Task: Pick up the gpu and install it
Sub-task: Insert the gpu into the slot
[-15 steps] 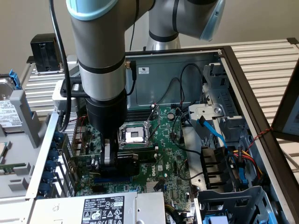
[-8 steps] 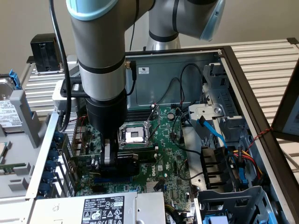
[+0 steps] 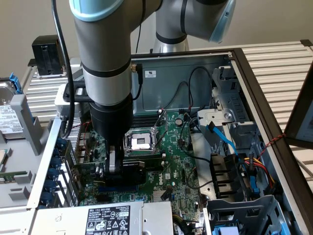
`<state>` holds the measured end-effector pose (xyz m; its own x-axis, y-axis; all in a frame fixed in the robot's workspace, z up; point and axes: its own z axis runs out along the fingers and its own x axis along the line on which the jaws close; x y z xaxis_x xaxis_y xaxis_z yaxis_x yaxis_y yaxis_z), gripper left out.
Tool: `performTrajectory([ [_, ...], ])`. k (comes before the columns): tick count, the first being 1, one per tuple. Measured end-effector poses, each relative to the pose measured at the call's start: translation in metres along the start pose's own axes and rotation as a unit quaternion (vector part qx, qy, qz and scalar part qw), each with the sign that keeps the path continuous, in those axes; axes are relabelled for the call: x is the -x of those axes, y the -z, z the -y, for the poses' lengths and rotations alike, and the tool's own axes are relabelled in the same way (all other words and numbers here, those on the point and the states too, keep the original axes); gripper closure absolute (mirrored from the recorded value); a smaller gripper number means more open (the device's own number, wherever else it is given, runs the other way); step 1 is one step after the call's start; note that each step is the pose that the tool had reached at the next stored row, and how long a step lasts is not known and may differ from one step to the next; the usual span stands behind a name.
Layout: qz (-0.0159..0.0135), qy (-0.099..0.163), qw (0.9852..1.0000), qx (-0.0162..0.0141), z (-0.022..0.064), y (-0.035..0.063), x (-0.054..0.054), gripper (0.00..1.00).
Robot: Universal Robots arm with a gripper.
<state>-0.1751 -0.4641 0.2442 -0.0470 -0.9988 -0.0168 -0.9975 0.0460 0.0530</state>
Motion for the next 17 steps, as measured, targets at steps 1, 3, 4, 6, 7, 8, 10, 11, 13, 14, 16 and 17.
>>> performTrajectory([
  [1, 0.0000, 0.000, 1.0000, 0.0000, 0.0000, 0.0000, 0.0000, 0.73],
  [3, -0.0001, 0.000, 1.0000, 0.0000, -0.0004, -0.0001, 0.0000, 0.73],
  [4, -0.0001, 0.000, 1.0000, 0.0000, -0.0005, -0.0001, 0.0000, 0.73],
  [6, -0.0002, 0.000, 1.0000, 0.0000, -0.0006, -0.0001, 0.0000, 0.73],
  [7, -0.0002, 0.000, 1.0000, 0.0000, -0.0006, -0.0001, 0.0000, 0.73],
  [8, -0.0002, 0.000, 1.0000, 0.0000, -0.0006, -0.0001, -0.0001, 0.73],
  [10, -0.0004, 0.000, 1.0000, 0.0000, -0.0007, -0.0001, -0.0001, 0.73],
  [11, -0.0004, 0.000, 1.0000, 0.0000, -0.0007, -0.0002, -0.0001, 0.73],
  [13, -0.0005, 0.000, 1.0000, 0.0000, -0.0006, -0.0009, -0.0001, 0.73],
  [14, -0.0004, 0.000, 1.0000, 0.0000, -0.0006, -0.0010, -0.0001, 0.73],
  [16, -0.0003, 0.000, 1.0000, 0.0000, -0.0007, -0.0011, -0.0002, 0.73],
  [17, -0.0003, 0.000, 1.0000, 0.0000, -0.0007, -0.0010, -0.0002, 0.73],
])
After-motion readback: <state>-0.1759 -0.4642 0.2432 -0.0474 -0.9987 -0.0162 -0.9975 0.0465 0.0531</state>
